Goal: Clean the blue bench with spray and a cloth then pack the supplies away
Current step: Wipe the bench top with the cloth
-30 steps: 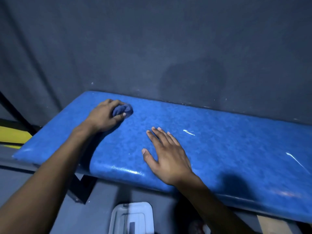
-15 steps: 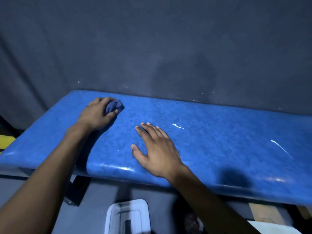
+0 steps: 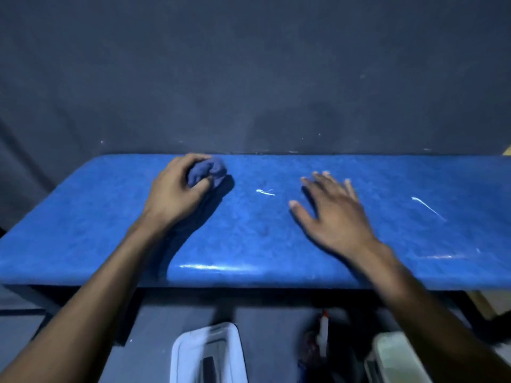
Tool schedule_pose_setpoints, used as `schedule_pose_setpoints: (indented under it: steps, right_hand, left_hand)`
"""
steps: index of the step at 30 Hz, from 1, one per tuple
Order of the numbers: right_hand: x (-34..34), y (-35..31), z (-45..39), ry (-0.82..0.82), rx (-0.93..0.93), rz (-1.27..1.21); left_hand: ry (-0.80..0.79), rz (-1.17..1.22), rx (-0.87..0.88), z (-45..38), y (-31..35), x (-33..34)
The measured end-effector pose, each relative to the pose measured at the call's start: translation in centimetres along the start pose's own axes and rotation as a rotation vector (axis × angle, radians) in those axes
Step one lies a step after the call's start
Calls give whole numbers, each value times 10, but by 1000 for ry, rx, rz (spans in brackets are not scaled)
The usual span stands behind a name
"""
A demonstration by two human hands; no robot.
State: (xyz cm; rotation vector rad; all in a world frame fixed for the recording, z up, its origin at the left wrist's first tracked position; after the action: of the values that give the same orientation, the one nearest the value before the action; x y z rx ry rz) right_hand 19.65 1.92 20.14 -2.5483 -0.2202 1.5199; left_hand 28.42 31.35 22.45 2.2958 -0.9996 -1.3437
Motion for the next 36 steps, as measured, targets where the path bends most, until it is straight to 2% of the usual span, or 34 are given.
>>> schedule_pose_setpoints:
  steps: [2,4,6,9,11,15,21,25,28,32,36]
  right_hand:
    - [-3,33,2,-194,93,81]
    - [1,41,4,-294,129,73]
    - [4,41,4,-293,131,72]
    - [5,41,4,-284,133,78]
    - [5,41,4,-285,129,80]
    - [5,39,6,-305,104,87]
    - [3,36,7,-323,24,75]
    - [5,38,7,-291,32,73]
    - [6,38,9,-272,35,52]
    - [5,38,11,-264,45,23]
    - [4,37,10,-257,48,10]
  left_hand:
    - [-77,34,86,-14,23,32]
    - [-192,16,156,-20,40,66]
    - [-285,-67,192,-21,50,92]
    - [-336,-140,227,-20,56,97]
    - [-354,-107,281,-8,57,87]
    - [-434,106,353,16,49,61]
    - [-347,-28,192,-34,61,95]
    - [-421,17,302,1,88,96]
    - [-438,48,353,25,65,65]
    - [-274,-86,192,-11,37,66]
    - [-343,-57,251,-10,65,84]
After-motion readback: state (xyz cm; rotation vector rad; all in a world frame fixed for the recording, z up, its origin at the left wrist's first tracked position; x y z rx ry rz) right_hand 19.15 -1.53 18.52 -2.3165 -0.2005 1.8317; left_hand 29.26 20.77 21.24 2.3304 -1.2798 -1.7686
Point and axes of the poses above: each hand's wrist, its own z-axis away from the middle knuckle, its own x-axis out of the palm, y = z × x, the point moved 1 cm from there along -z, towards the middle knuckle, and after that the axes turned 7 degrees about y, right-handed, at the moved point
